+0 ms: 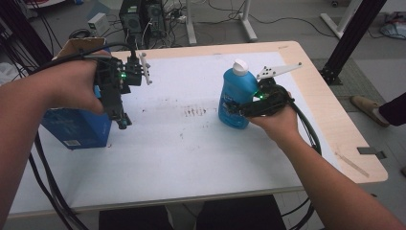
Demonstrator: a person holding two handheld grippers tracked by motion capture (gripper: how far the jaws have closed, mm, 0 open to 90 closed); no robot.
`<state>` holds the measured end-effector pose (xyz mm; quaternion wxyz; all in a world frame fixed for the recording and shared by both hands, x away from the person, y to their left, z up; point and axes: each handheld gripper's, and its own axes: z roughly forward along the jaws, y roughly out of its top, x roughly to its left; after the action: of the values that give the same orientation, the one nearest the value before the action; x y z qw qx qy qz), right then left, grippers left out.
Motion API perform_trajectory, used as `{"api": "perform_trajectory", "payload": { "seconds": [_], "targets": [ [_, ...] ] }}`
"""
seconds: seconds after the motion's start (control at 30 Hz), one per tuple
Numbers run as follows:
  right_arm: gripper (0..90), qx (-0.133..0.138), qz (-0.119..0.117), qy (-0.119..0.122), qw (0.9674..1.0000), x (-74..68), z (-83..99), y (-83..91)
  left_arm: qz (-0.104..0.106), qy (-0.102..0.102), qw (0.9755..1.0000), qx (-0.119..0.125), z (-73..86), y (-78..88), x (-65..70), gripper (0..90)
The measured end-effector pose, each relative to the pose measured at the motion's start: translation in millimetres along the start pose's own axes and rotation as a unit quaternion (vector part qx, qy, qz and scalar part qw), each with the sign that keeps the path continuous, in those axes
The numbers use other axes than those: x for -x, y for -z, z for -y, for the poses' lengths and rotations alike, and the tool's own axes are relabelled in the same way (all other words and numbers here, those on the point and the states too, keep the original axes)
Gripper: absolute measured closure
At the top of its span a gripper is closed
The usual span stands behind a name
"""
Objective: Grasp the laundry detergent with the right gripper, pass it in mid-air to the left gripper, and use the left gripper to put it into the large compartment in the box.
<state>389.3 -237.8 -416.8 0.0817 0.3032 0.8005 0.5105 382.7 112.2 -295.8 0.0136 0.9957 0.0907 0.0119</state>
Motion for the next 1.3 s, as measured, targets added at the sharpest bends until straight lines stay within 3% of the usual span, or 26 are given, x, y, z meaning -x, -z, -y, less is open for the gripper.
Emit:
{"api": "perform_trajectory", "payload": {
  "seconds": [0.63, 0.77, 0.83, 1.0, 1.3],
  "targets": [
    [39.7, 0.011, 0.006, 0.016, 0.9998, -4.9, 1.2, 0.4, 0.0, -0.001, 1.0, -0.004, -0.8, 0.0, 0.1, 1.7],
    [42.2, 0.018, 0.016, 0.03, 0.9993, -7.2, 2.1, 0.6, -0.001, 0.001, 1.0, -0.002, -1.6, -0.6, 0.4, 1.7],
    [45.1, 0.026, 0.034, 0.055, 0.9976, -12.2, 3.2, 1.2, -0.001, -0.002, 1.0, -0.002, -2.7, -0.9, 0.2, 1.7],
    [46.3, 0.032, 0.039, 0.066, 0.9966, -14.1, 4.1, 1.5, -0.002, -0.001, 1.0, -0.002, -3.8, -1.0, 0.5, 1.7],
    [46.2, 0.028, 0.019, 0.067, 0.9972, -21.1, -2.4, 8.1, -0.002, 0.0, 1.0, 0.003, -6.2, 1.5, 1.1, 1.7]
  ]
}}
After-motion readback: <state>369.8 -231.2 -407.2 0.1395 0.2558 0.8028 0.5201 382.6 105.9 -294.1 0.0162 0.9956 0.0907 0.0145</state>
